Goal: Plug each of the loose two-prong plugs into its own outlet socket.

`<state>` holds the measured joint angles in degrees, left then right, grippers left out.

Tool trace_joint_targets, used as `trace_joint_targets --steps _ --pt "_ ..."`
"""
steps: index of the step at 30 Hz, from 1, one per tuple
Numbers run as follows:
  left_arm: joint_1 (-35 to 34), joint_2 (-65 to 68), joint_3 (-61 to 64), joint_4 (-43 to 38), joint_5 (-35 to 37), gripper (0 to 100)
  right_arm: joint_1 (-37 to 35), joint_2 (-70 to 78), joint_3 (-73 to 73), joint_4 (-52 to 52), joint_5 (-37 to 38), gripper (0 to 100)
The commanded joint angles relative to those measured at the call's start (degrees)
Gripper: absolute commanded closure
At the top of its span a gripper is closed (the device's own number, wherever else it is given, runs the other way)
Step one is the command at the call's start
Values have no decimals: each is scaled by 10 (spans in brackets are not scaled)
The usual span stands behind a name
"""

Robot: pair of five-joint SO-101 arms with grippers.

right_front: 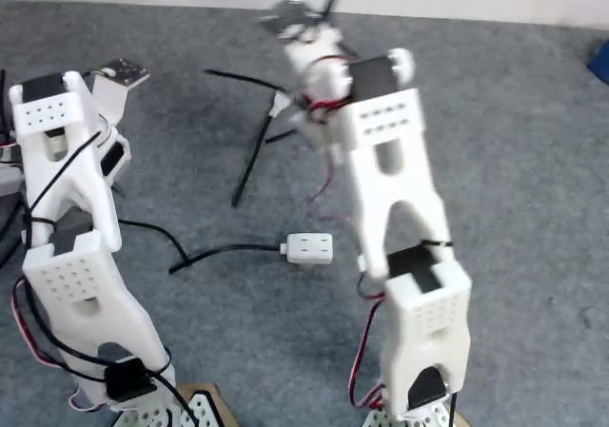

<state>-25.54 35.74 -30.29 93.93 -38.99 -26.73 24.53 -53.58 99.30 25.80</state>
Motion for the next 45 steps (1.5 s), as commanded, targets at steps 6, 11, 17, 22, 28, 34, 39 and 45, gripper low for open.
trace_joint_targets --steps 6,11,17,22,28,34,39,45 --pt "16 50 -8 -43 -4 867 -116 -59 -39 19 -69 991" --pt "33 49 -40 -40 -1 867 -125 -90 -37 19 -127 991" --pt "59 49 -208 24 87 870 -31 -95 -4 14 -312 991" --pt "106 49 -359 71 262 867 -22 -41 47 -61 -379 992" --pt "147 38 -455 74 354 864 -18 -3 47 -115 -379 992" --pt "246 -87 -374 75 381 751 11 -4 38 -124 -391 992" --pt "336 -262 -223 74 379 730 31 -6 -60 -85 -365 993" --pt "400 -520 57 40 380 730 24 -46 -136 20 -338 993"
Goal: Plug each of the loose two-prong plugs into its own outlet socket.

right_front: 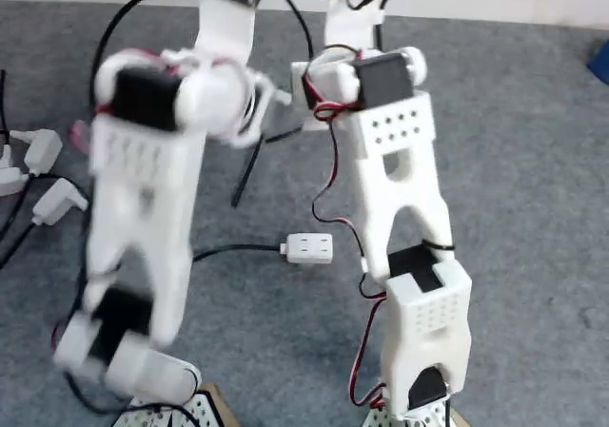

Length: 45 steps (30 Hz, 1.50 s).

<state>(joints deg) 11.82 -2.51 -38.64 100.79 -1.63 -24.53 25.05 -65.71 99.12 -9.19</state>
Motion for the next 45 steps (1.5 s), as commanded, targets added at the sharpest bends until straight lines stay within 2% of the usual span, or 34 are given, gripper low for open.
trace_joint_targets --steps 1,6,11,14,17,20,24,30,34,37,45 --pt "31 -183 205 -47 7 730 -3 -68 19 22 12 993" --pt "30 -446 537 -159 3 730 -44 -182 209 20 12 993" --pt "6 -714 865 -290 -67 730 -41 -275 335 9 -4 993" --pt "-14 -851 1043 -402 -80 727 -32 -291 444 -57 -5 993" --pt "-13 -958 1160 -463 -90 722 -32 -298 564 -155 -30 993" --pt "-6 -1017 1187 -450 -91 685 -57 -299 636 -225 -40 993" --pt "-8 -1012 1196 -455 -91 674 -77 -294 639 -234 -45 993" --pt "-6 -1012 1261 -537 -91 651 -154 -297 641 -231 -55 993" --pt "-9 -1011 1269 -556 -90 646 -211 -296 640 -232 -66 993" --pt "-9 -1011 1267 -557 -90 646 -209 -298 640 -231 -66 993" --pt "-47 -1013 1239 -546 -90 646 -135 -296 688 -280 -65 993"
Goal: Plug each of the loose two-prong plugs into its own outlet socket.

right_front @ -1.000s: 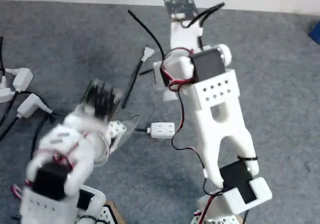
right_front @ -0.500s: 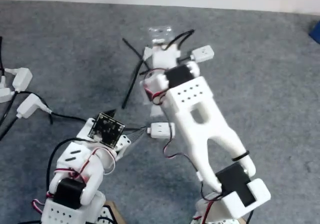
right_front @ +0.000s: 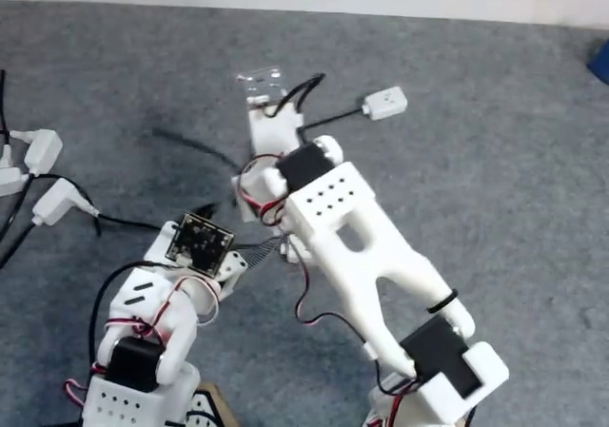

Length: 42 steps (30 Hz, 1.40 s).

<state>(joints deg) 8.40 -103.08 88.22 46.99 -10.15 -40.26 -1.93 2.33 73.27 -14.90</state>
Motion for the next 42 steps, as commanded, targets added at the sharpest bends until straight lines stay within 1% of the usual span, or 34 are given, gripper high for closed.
trace_joint_targets --steps 1,4,6,9,13,17,21,25,27,29,35,37,40,42 --pt "-13 -7 -29 -6 -4 646 28 -26 13 -31 -8 993" --pt "-15 -7 -29 -5 -4 646 44 -25 52 -69 -10 993" --pt "-13 -7 -29 -5 -4 654 47 -25 73 -94 -24 993" --pt "-15 -7 -33 -5 -4 671 52 -24 93 -110 -25 993" --pt "-12 -7 -29 -6 -4 670 63 -26 92 -107 -29 993" --pt "-5 -2 -19 -9 -4 669 37 -30 91 -87 -29 993" --pt "26 -2 26 -54 -4 669 9 -26 76 -68 -42 993" --pt "31 -2 41 -74 -5 669 -2 -30 49 -42 -41 993" --pt "29 -2 46 -79 -5 670 -2 -29 26 -22 -39 993" --pt "28 -2 51 -81 -5 671 0 -30 0 11 -18 993" --pt "28 -2 51 -81 -7 673 1 -30 -159 196 40 993" --pt "27 -2 51 -81 -7 674 2 -30 -211 239 55 993" --pt "27 -2 51 -80 -7 674 2 -30 -243 268 71 993" --pt "11 -7 51 -80 -7 674 10 -30 -242 271 84 993"
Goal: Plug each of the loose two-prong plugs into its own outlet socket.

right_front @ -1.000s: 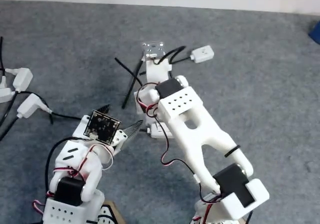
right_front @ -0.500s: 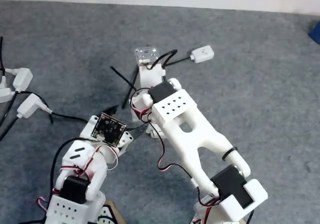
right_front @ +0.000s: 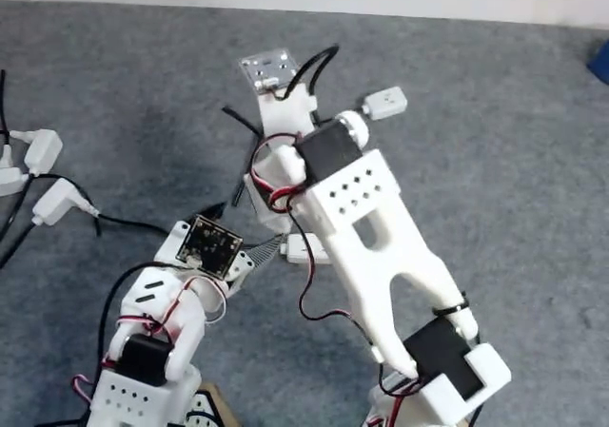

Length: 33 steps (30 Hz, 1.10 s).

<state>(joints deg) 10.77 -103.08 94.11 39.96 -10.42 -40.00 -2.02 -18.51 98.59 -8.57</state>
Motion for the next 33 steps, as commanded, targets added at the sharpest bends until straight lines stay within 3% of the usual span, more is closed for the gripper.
trace_joint_targets --steps 1,7,11,16,20,33 --pt "-29 -7 -10 -11 -4 674 20 -28 -32 19 29 993" --pt "-97 -7 -33 -11 -3 674 128 -26 43 -23 90 993" --pt "-99 -7 -34 -11 -3 674 160 -29 162 -107 62 993" --pt "-100 -7 -34 -11 -3 674 160 -30 256 -183 -11 993" --pt "-100 -7 -33 -11 -3 674 150 -31 287 -193 -113 993" --pt "-100 -7 -32 -11 -3 674 123 -30 285 -221 -85 993"
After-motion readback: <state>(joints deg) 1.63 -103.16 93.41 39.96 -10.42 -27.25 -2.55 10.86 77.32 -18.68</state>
